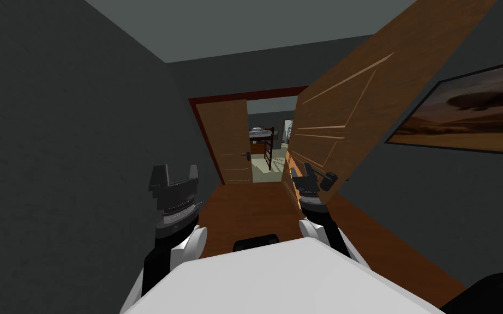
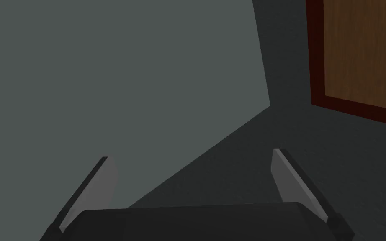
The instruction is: Pull the door open
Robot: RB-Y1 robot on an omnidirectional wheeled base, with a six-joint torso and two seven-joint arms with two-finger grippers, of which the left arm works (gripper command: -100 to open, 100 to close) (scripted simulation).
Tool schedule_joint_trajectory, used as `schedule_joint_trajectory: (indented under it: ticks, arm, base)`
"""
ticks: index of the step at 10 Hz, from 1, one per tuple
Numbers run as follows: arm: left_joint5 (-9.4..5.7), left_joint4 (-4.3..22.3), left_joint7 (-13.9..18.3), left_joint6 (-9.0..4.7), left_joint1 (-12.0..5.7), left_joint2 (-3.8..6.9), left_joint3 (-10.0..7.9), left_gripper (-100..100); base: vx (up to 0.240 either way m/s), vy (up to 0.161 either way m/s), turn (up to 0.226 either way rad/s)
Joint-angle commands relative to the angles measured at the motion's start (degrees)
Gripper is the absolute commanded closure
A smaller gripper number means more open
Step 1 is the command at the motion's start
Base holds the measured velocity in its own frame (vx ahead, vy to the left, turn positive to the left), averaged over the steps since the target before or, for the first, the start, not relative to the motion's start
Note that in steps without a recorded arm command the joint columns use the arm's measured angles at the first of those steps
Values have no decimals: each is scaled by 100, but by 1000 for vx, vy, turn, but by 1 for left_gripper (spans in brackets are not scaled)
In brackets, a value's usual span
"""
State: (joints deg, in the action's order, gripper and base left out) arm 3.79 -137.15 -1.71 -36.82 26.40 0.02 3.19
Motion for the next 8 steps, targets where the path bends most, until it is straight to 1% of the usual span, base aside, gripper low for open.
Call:
schedule_joint_trajectory:
  ticks: [1,2,4,6,7,8]
  arm:
    - [-30,207,40,52,-78,74,-34,-100]
    - [-39,265,51,66,-100,94,-44,-100]
    - [-68,469,90,117,-177,160,-77,-100]
    - [-92,635,122,158,-240,212,-105,-100]
    - [-120,822,158,204,-310,269,-135,-100]
    - [-135,926,178,230,-349,299,-153,-100]
  base:
    - [100,-28,-78]
    - [150,-28,-49]
    - [145,-26,-39]
    - [106,-30,-39]
    - [119,-46,-63]
    - [134,-51,-58]
